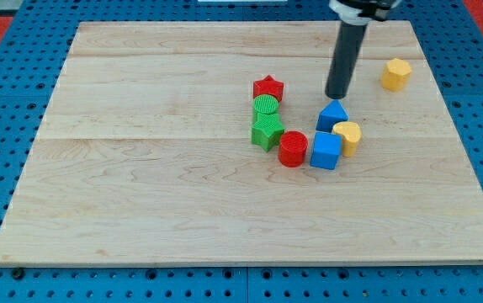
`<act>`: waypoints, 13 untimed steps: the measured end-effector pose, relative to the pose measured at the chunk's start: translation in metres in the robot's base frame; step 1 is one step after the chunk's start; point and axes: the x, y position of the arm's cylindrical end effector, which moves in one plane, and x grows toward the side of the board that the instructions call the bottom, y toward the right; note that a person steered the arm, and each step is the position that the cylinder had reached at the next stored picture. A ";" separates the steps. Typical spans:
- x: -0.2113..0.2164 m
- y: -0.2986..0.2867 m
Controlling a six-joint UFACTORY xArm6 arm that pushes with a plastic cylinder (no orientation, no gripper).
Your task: Adjust blue triangle on top left to yellow heart
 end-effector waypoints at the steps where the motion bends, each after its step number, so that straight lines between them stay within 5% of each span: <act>1: 0.000 -0.006; 13: 0.053 -0.058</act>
